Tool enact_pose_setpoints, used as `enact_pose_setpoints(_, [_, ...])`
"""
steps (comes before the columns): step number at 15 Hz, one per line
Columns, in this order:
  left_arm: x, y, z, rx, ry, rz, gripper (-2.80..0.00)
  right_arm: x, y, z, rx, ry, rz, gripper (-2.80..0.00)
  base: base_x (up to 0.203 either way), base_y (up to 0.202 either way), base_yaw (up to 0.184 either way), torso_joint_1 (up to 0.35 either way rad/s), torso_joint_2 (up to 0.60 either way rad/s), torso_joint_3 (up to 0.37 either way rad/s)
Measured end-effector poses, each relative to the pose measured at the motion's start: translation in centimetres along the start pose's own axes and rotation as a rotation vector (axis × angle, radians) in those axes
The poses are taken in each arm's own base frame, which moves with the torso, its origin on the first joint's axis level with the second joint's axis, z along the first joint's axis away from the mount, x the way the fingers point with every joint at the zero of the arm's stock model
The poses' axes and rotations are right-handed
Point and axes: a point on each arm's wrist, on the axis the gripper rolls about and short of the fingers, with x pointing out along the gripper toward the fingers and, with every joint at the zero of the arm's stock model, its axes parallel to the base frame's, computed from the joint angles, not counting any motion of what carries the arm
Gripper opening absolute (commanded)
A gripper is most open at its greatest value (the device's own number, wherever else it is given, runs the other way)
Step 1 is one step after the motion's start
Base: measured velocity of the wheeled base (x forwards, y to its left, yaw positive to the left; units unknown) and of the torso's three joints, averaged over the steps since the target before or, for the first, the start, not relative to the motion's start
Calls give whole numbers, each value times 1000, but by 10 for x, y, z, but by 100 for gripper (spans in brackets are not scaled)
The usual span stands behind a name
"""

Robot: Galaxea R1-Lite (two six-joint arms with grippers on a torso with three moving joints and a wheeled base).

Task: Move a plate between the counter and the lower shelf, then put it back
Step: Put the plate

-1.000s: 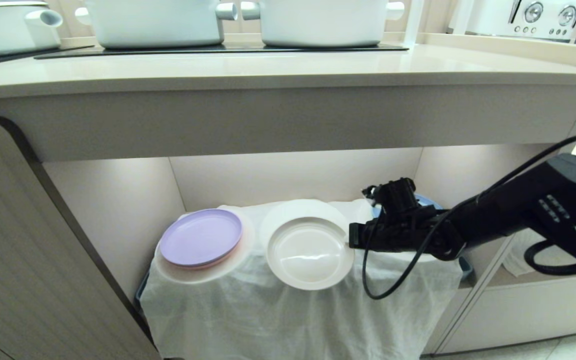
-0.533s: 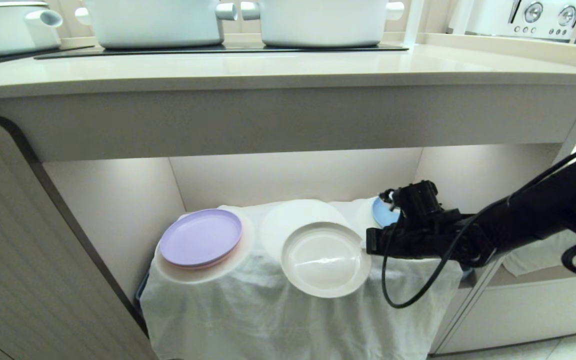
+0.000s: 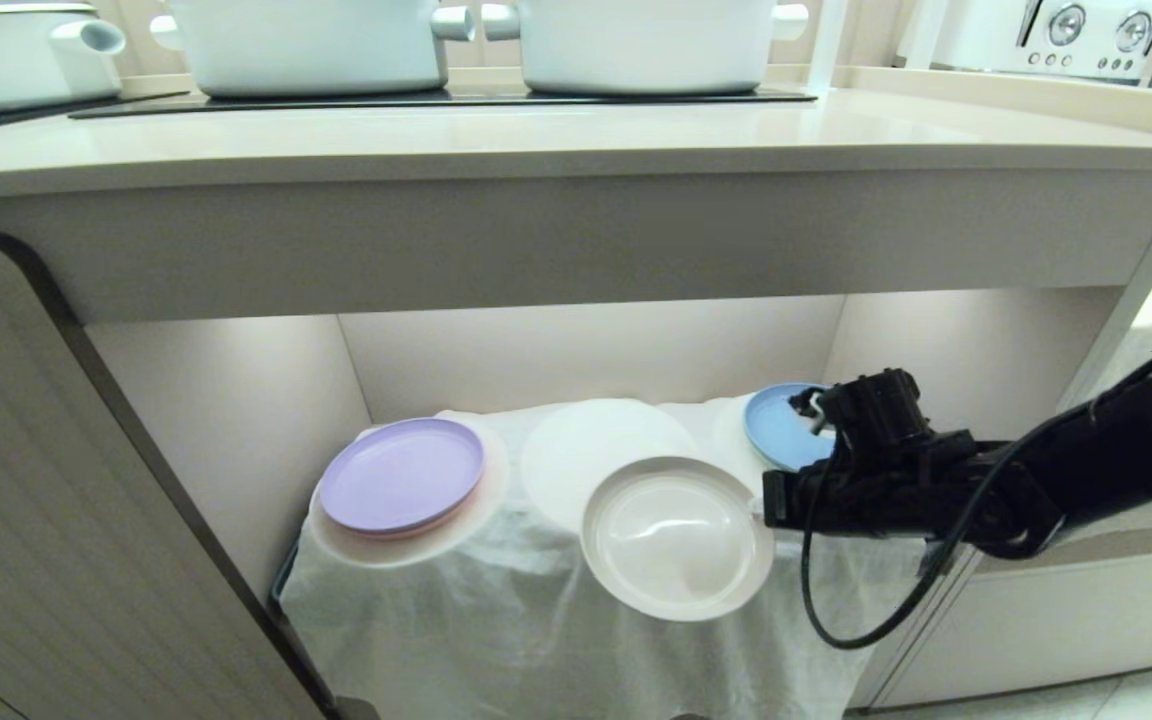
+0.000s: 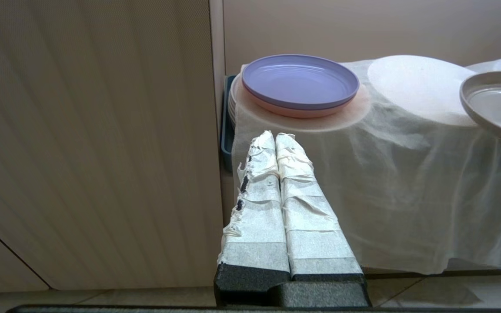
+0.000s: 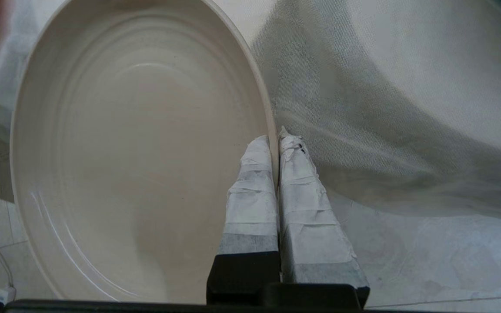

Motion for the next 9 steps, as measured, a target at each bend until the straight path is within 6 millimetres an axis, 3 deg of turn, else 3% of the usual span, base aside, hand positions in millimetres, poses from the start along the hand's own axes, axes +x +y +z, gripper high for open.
enact_pose_setpoints(9, [0, 0, 0, 0, 0, 0, -280, -39, -15, -22, 35, 8, -53, -280, 0, 0, 0, 0, 0, 0])
